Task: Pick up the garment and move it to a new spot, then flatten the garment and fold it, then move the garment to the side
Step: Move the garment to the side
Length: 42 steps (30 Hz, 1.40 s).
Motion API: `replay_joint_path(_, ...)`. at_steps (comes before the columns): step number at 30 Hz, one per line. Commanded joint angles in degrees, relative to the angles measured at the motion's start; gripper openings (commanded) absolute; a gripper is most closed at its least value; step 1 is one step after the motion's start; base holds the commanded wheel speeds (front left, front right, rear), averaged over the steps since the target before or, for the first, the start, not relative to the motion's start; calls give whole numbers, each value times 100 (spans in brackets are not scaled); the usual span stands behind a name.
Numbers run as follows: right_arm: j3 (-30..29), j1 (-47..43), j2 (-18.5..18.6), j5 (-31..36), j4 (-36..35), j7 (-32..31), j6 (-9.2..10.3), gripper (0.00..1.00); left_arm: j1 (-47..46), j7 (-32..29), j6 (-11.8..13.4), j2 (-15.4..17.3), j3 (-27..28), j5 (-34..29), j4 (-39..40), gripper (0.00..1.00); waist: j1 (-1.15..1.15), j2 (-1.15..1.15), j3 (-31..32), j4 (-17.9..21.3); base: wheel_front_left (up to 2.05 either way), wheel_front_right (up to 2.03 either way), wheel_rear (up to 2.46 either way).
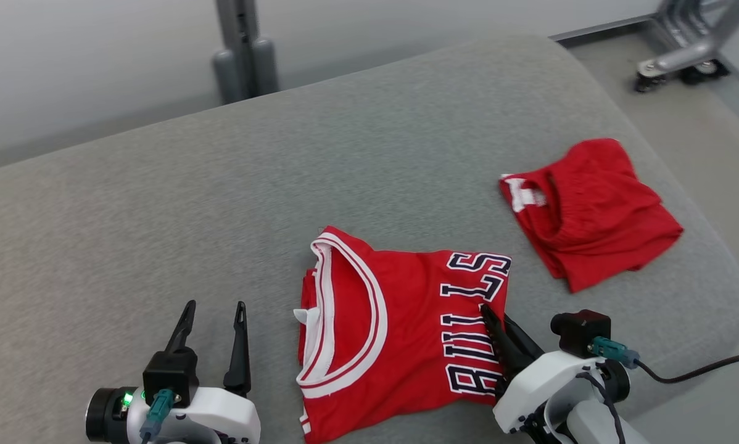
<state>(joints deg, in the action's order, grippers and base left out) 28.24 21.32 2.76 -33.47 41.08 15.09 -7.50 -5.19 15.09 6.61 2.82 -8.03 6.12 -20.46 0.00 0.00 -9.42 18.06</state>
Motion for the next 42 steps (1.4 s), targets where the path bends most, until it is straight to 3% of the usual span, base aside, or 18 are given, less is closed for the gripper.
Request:
replay_joint_path(1, -62, -89, 34, 149, -3, 4, 2, 0, -93, 5, -8, 24, -20, -12, -29, 100, 0, 0, 34, 1024, 0, 0, 0)
replay_joint_path(5, -139, -71, 32, 281, -77, 5, 2, 0, -163, 6, -36, 23, -68, -46, -60, 100, 0, 0, -38, 1274, 0, 0, 0)
replay_joint_path(12, -299, 337, 35, 859, -463, 5, 1, 0, -310, 6, -74, 31, -172, -85, -159, 100, 0, 0, -225, 1281, 0, 0, 0)
replay_joint_path(19, -1021, 1332, 481, 1583, -251, 4, 2, 0, -447, 5, -59, 27, -193, -175, -166, 100, 0, 0, -452, 700, 0, 0, 0)
replay_joint_path(27, -2497, 2179, 1310, 2676, 1059, 2, 2, 0, -566, 6, -18, 22, -158, -226, -111, 100, 0, 0, -713, -155, 0, 0, 0)
replay_joint_path(28, -2743, 2218, 1396, 2790, 1197, 2, 2, 8, -598, 5, -25, 22, -181, -231, -107, 100, 0, 0, -745, -260, 0, 0, 0)
replay_joint_path(29, -2951, 2257, 1477, 2990, 1347, 1, 2, 49, -611, 6, -6, 22, -160, -223, -95, 100, 0, 0, -764, -333, 0, 0, 0)
replay_joint_path(30, -3200, 2304, 1545, 3141, 1409, 2, 2, 100, -614, 5, 11, 22, -145, -215, -91, 100, 0, 0, -775, -396, 0, 0, 0)
replay_joint_path(32, -3674, 2327, 1581, 3465, 1376, 2, 2, 100, -604, 6, 52, 22, -124, -179, -67, 100, 0, 0, -790, -495, 0, 0, 0)
replay_joint_path(35, -4239, 2167, 1269, 3846, 786, 2, 2, 100, -583, 6, 104, 22, -91, -114, -17, 100, 0, 0, -752, -630, 0, 0, 0)
replay_joint_path(42, -3742, 1493, 530, 3535, -608, 0, 2, 100, -468, 5, 236, 24, -24, 89, 45, 100, 0, 0, -452, -930, 0, 0, 0)
